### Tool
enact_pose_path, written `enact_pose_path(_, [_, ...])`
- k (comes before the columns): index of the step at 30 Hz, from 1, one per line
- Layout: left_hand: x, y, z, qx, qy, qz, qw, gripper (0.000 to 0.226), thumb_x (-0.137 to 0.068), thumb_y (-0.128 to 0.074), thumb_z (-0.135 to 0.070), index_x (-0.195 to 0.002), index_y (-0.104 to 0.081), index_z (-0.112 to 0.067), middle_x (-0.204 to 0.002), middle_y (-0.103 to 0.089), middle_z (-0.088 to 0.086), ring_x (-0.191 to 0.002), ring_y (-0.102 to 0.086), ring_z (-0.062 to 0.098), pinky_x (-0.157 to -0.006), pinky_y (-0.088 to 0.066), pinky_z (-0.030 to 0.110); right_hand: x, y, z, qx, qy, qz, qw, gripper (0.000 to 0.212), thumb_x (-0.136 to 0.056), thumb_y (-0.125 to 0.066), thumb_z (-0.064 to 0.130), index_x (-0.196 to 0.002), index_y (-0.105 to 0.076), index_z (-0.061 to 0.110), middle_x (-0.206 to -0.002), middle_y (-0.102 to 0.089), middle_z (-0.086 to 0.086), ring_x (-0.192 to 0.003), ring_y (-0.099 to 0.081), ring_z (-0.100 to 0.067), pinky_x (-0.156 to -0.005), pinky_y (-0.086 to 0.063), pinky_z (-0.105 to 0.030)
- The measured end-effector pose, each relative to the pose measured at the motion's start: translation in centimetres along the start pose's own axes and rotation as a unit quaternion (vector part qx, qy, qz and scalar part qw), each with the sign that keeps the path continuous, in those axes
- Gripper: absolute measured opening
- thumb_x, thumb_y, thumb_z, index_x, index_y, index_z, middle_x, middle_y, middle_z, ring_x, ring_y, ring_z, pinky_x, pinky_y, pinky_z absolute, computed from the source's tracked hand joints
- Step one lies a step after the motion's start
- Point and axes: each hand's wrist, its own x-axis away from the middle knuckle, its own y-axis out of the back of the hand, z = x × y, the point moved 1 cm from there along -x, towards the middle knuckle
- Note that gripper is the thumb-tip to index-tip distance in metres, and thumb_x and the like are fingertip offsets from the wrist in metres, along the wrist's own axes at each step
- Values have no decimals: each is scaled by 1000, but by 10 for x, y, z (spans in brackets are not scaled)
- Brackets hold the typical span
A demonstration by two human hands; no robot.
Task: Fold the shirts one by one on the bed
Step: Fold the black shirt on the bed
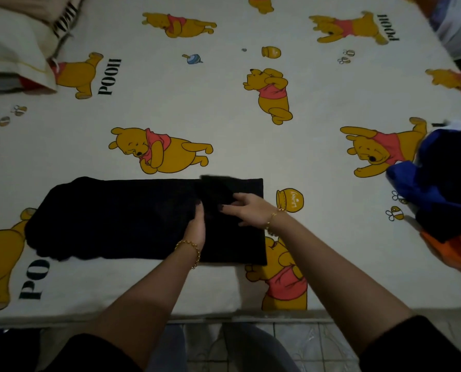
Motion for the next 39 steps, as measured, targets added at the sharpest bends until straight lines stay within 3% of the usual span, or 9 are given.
enact_pose_path(8, [-8,13,1,-102,-90,-39,990,28,-88,-65,-15,-114,-64,-4,-112,-65,13,-103,-60,27,-90,-48,32,-23,18,-57,6,-49,-310,949,22,-90,-55,20,-109,-57,10,-105,-62,-9,-90,-56,-21,-73,-40,-26])
enact_pose_path(14, [-15,34,1,-162,-115,-58,978,32,-85,-69,-19,-113,-62,-6,-111,-65,6,-104,-60,23,-94,-48,34,-34,-6,-64,-69,-144,-212,964,51,-85,-62,45,-116,-52,6,-108,-58,-7,-100,-56,-25,-82,-47,-35])
enact_pose_path(18, [-9,46,-10,-262,-212,-170,926,44,-76,-77,-16,-112,-53,-12,-105,-49,2,-90,-50,14,-75,-46,25,-33,-22,-45,-74,-93,-182,976,39,-87,-60,33,-118,-59,9,-111,-64,-7,-99,-58,-23,-82,-47,-31])
enact_pose_path(22, [3,55,-23,-237,-304,-159,909,16,-86,-66,-18,-96,-54,-17,-88,-53,-1,-73,-50,12,-61,-41,18,-27,-38,-11,-66,14,-177,982,33,-89,-60,29,-117,-58,12,-102,-61,-1,-96,-59,-19,-81,-48,-31])
enact_pose_path(24, [10,60,-31,-116,-235,-48,964,18,-95,-50,-35,-93,-59,-19,-85,-59,-1,-74,-57,13,-66,-49,26,-26,-53,9,-91,47,-141,985,28,-91,-58,36,-109,-61,14,-98,-64,0,-94,-61,-19,-84,-51,-35])
enact_pose_path(28, [8,92,-40,2,-47,51,998,89,-65,-52,-83,-130,-53,-23,-121,-60,8,-112,-57,29,-99,-44,50,-29,-82,42,-180,37,-51,982,60,-103,-16,38,-103,-68,7,-100,-70,-8,-85,-59,-12,-83,-40,-24])
enact_pose_path(33, [0,141,-45,2,-67,-6,998,22,-85,-54,-9,-103,-66,-14,-101,-66,13,-101,-60,34,-96,-47,49,-41,-108,50,-325,-11,-126,937,44,-99,-18,25,-88,-58,10,-90,-67,-12,-82,-58,-20,-73,-42,-29])
enact_pose_path(37, [-3,200,-55,-24,-71,-46,996,21,-81,-47,-5,-86,-64,-17,-99,-63,15,-102,-58,37,-97,-45,51,-64,-134,44,-145,-55,-274,949,21,-93,-50,29,-105,-56,13,-105,-62,-8,-98,-59,-25,-80,-47,-33])
enact_pose_path(39, [-8,237,-59,-55,-74,-75,993,20,-80,-47,-4,-83,-62,-17,-97,-62,14,-103,-56,37,-97,-44,48,-71,-150,50,-127,-88,-240,958,49,-85,-65,36,-123,-47,11,-116,-57,-6,-107,-57,-25,-90,-48,-36])
